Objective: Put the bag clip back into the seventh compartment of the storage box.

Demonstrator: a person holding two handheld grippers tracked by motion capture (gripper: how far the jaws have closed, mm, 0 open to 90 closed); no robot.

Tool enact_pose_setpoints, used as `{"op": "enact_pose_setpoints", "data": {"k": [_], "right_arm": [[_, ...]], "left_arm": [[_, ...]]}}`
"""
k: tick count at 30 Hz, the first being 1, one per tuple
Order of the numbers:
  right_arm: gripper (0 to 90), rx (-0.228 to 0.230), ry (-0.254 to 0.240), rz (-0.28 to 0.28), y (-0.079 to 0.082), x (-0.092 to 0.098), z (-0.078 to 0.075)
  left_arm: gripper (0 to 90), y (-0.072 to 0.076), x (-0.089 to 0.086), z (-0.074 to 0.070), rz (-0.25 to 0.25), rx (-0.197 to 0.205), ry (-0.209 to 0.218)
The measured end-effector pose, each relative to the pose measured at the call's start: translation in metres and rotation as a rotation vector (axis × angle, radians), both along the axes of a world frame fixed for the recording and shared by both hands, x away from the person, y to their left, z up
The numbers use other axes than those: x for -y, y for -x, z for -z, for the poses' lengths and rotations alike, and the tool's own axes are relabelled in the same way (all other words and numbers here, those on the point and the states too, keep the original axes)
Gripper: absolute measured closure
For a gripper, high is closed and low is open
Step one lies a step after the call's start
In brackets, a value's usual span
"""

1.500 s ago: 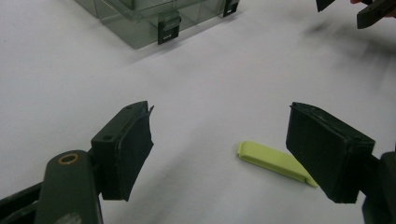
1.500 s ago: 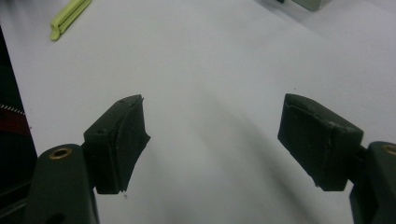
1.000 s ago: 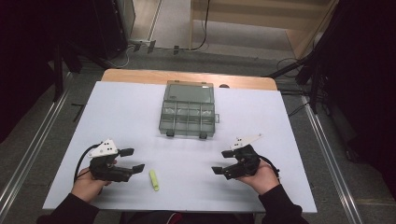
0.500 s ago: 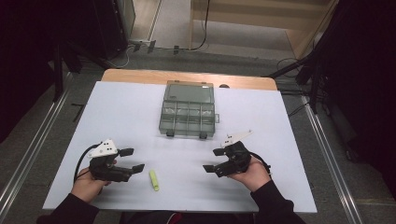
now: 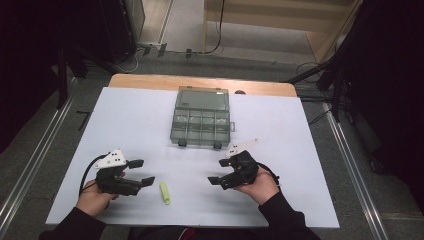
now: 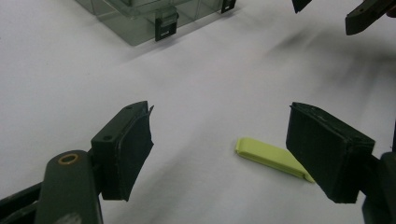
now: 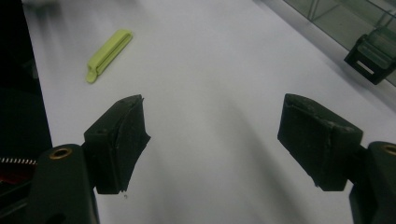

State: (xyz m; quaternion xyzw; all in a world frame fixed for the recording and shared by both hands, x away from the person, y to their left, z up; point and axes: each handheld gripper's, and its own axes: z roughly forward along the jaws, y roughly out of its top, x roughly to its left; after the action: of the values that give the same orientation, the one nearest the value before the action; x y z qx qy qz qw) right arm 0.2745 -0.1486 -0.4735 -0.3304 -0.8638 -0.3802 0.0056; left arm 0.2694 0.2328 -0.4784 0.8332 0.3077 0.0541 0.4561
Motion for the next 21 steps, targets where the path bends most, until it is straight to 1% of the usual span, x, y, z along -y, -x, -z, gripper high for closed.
{"op": "enact_pose_setpoints", "data": {"k": [6, 11, 14, 21], "right_arm": [[23.8, 0.002, 0.001, 0.000, -0.001, -0.007, 0.000], [23.8, -0.001, 0.000, -0.004, -0.002, -0.014, 0.000], [23.8, -0.004, 0.005, -0.006, -0.002, -0.017, -0.001], [23.8, -0.007, 0.000, -0.022, -0.004, -0.031, 0.000]], "left_arm": [[21.9, 0.000, 0.000, 0.000, -0.003, 0.003, -0.004], [21.9, 0.000, 0.000, 0.000, -0.010, 0.011, 0.001], [21.9, 0.000, 0.000, 0.000, -0.008, 0.008, 0.000], [21.9, 0.000, 0.000, 0.000, -0.006, 0.004, 0.000]]}}
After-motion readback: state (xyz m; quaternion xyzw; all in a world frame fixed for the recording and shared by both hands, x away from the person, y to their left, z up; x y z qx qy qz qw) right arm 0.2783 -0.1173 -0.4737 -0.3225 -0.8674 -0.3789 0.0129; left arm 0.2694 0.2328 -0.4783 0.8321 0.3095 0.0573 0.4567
